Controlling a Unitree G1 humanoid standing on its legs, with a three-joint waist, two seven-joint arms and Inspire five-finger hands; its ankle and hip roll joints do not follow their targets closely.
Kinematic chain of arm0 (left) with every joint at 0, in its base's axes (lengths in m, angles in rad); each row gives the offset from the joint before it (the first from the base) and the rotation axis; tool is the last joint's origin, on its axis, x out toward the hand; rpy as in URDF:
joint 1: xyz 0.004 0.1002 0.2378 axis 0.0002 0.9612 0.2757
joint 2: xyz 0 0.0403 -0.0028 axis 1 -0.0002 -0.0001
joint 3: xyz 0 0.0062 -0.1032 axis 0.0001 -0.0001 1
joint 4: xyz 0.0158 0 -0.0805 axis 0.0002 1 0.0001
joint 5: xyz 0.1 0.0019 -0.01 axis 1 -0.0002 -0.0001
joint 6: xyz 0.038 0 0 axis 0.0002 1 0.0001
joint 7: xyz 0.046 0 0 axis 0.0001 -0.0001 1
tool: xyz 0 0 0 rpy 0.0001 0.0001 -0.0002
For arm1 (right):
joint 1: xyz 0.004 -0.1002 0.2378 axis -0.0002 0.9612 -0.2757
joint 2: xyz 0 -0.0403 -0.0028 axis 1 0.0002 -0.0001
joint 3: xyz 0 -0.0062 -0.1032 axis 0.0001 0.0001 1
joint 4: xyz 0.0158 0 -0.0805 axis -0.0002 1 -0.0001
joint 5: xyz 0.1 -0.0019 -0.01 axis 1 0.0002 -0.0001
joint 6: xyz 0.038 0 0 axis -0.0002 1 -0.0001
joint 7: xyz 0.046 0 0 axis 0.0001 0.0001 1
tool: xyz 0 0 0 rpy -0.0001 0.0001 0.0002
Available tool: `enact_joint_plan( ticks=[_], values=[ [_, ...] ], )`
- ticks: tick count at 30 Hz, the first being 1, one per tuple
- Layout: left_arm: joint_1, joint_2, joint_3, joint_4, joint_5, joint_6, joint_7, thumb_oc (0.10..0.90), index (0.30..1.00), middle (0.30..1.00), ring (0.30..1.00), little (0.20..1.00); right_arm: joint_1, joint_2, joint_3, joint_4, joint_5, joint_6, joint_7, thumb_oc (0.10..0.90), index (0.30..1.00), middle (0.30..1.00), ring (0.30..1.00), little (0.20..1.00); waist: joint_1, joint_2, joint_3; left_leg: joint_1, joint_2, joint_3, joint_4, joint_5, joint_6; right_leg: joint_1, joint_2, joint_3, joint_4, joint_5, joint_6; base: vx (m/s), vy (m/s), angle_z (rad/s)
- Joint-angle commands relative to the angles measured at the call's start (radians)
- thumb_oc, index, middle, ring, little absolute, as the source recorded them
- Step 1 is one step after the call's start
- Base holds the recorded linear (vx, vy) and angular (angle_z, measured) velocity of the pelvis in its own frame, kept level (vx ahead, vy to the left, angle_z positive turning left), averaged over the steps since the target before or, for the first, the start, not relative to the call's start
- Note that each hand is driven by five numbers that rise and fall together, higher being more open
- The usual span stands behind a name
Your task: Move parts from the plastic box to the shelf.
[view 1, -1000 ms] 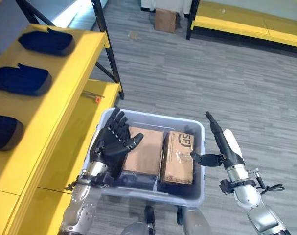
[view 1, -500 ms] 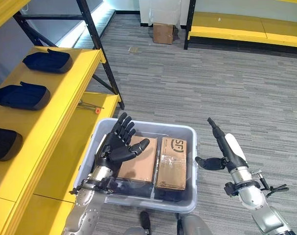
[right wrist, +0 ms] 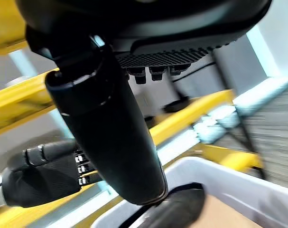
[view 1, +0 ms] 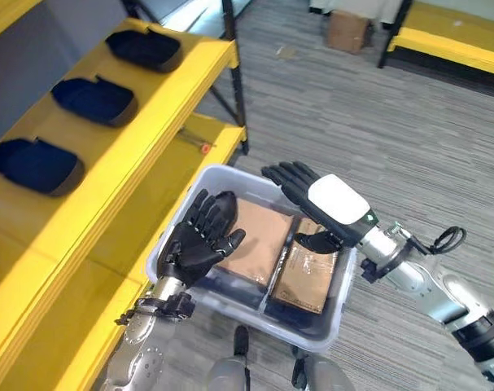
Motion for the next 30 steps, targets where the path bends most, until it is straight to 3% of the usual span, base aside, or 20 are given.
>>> enact_joint_plan(
  ticks=[1, 7, 15, 19, 26, 30],
  values=[
    [-0.047, 0.068, 0.069, -0.128, -0.008, -0.129, -0.028, 0.9, 1.0, 1.0, 1.0, 1.0, -0.108, -0.026, 0.01, -0.099, 0.004, -0.085, 0.002, 0.9, 1.0, 1.0, 1.0, 1.0, 0.012, 0.011, -0.004, -0.083, 0.039, -0.026, -0.045, 0.076, -0.011, 0.084, -0.023, -0.015, 0.2, -0.268, 0.021, -0.04, -0.084, 0.43],
    [0.006, 0.084, 0.134, -0.15, 0.017, -0.167, -0.042, 0.9, 1.0, 1.0, 1.0, 1.0, -0.148, -0.014, 0.058, -0.079, -0.015, -0.1, 0.051, 0.9, 1.0, 1.0, 1.0, 1.0, 0.071, 0.032, 0.04, -0.137, 0.041, -0.065, -0.033, 0.102, -0.021, 0.061, -0.012, -0.067, 0.278, -0.322, -0.003, -0.04, -0.112, 0.36],
    [0.045, 0.097, 0.177, -0.134, 0.017, -0.206, -0.118, 0.9, 1.0, 1.0, 1.0, 1.0, -0.215, 0.033, 0.117, 0.047, -0.114, -0.066, -0.023, 0.9, 1.0, 1.0, 1.0, 1.0, 0.122, 0.053, 0.096, -0.193, 0.055, -0.077, -0.02, 0.122, -0.03, 0.011, -0.021, -0.122, 0.398, -0.388, -0.018, -0.02, -0.11, 0.24],
    [0.033, 0.104, 0.169, -0.121, 0.018, -0.195, -0.169, 0.9, 1.0, 1.0, 1.0, 1.0, -0.246, 0.057, 0.139, 0.131, -0.2, 0.002, -0.11, 0.9, 1.0, 1.0, 1.0, 1.0, 0.14, 0.057, 0.134, -0.259, 0.056, -0.09, 0.007, 0.134, -0.029, -0.05, -0.017, -0.126, 0.518, -0.437, -0.029, 0.0, -0.124, 0.24],
    [-0.001, 0.123, 0.128, -0.102, 0.02, -0.199, -0.175, 0.9, 1.0, 1.0, 1.0, 1.0, -0.297, 0.069, 0.156, 0.262, -0.343, 0.08, -0.282, 0.9, 1.0, 1.0, 1.0, 1.0, 0.149, 0.059, 0.135, -0.381, 0.045, -0.108, 0.055, 0.133, -0.018, -0.183, -0.008, -0.114, 0.646, -0.482, -0.039, 0.0, -0.082, 0.11],
    [-0.016, 0.129, 0.106, -0.086, 0.02, -0.206, -0.181, 0.9, 1.0, 1.0, 1.0, 1.0, -0.332, 0.072, 0.18, 0.32, -0.361, 0.133, -0.337, 0.9, 1.0, 1.0, 1.0, 1.0, 0.147, 0.041, 0.135, -0.423, 0.026, -0.113, 0.081, 0.108, -0.019, -0.228, -0.013, -0.094, 0.693, -0.518, -0.037, 0.04, -0.079, -0.02]
  ],
)
